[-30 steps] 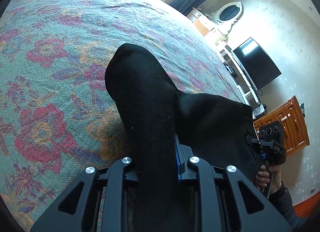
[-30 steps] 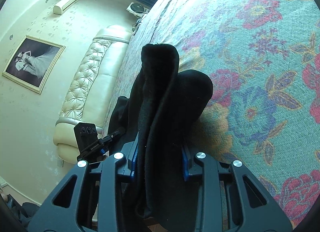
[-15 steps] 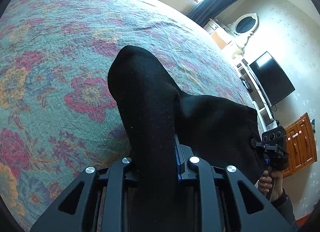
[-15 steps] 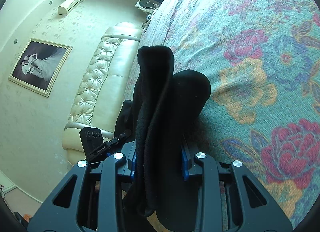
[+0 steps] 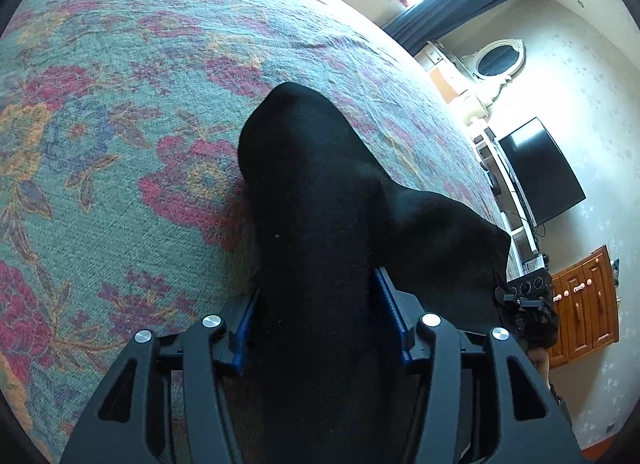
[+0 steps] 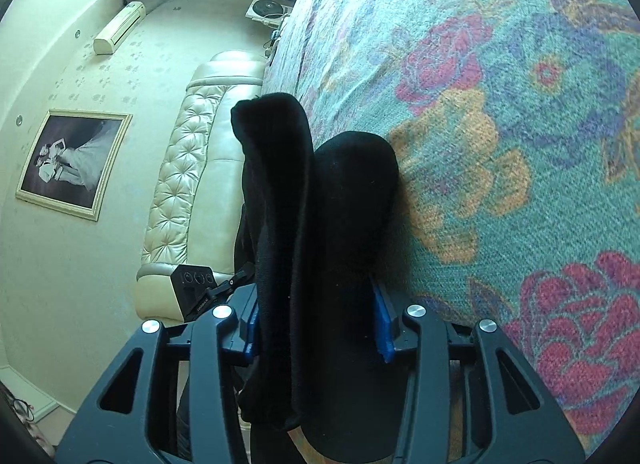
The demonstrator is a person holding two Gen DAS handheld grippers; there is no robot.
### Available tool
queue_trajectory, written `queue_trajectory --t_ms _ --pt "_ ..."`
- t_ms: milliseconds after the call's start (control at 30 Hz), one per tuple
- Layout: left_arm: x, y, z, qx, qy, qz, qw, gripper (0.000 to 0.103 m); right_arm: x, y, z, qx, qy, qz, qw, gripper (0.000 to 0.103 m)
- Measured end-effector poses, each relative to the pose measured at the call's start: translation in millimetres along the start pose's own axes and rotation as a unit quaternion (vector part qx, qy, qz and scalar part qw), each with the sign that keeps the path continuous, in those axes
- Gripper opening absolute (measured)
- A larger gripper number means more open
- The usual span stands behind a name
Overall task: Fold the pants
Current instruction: 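Fold the bundle over with the right gripper while the left gripper opens, then open the right gripper and release the folded trousers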
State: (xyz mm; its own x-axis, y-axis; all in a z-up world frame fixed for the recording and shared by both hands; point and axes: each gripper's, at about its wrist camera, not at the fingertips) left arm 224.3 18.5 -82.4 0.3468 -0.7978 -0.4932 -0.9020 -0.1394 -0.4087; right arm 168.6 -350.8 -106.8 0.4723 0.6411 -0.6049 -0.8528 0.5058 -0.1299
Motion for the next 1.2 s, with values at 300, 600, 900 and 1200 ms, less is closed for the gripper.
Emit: queue_trajectory --t_ms 300,600,900,1200 --pt "-53 53 -6 -0.003 -0.007 -0.029 0.9995 0.064 -27 46 20 -0.056 0.083 -0.001 0.995 0.081" --pt "-42 72 -7 -0.005 -0.016 -0.016 0.9997 0.073 -26 75 13 -0.065 0.129 -0.003 0.989 0.040" --pt "-59 52 -30 0.049 -0.041 -0.038 0.9972 0.074 -53 61 23 -0.059 0.089 -0.026 0.994 0.076" --pt "-24 1 -48 0.081 -0.022 -0.038 0.9958 0.080 -24 -10 82 -0.087 0.047 -0.064 0.993 0.074"
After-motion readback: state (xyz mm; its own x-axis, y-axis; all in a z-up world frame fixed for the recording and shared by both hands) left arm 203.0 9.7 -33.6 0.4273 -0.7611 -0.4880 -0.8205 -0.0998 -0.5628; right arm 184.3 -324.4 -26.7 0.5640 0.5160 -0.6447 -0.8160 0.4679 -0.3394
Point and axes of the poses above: each gripper's, at about its wrist camera, not at the fingertips, and x roughly the way its jaws point, z to its left, y to its underside, and after that the axes turned 14 degrees about y, right-handed
